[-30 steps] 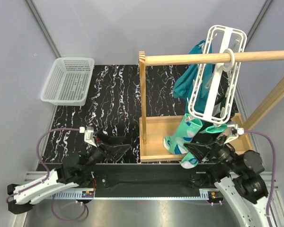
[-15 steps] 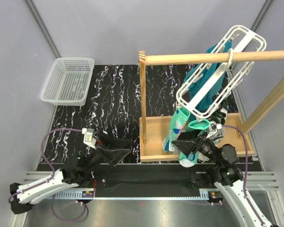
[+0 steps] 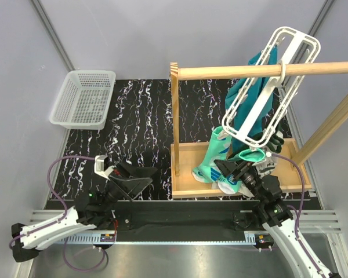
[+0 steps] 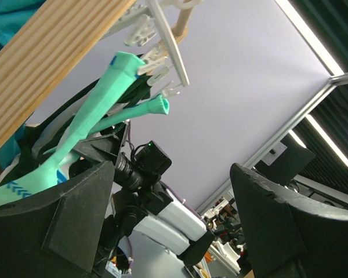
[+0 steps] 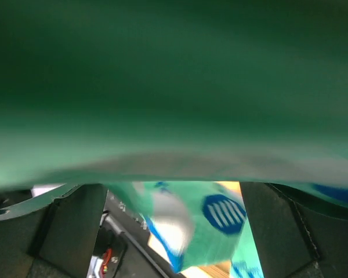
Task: Clip the socks to the hanger
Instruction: Reset both arms
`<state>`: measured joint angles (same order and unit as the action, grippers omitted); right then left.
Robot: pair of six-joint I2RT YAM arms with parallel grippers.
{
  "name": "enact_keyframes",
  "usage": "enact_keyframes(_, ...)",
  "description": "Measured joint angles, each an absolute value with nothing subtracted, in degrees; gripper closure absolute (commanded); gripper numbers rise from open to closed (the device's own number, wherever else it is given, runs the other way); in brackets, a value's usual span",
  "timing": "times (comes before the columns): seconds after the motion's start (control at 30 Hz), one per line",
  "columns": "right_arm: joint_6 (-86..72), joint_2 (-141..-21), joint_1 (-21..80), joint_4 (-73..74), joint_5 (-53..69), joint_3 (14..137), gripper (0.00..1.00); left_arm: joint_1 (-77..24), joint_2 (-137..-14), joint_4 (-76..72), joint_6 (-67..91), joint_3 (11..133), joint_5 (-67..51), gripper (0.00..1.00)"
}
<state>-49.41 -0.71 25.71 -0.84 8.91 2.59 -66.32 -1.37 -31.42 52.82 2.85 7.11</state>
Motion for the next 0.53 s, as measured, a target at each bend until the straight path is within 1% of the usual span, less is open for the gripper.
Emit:
enact_keyframes(0.23, -50.68, -0.71, 25.71, 6.94, 4.91, 2.59, 0.00, -66.32, -5.39, -30.96, 53.98, 2.83, 8.38, 0.14)
enact_keyframes(0.53, -51.75, -0.75, 25.71, 7.79, 2.52, 2.68, 0.01, -66.32, -6.13, -29.80, 54.54, 2.85, 9.47, 0.14)
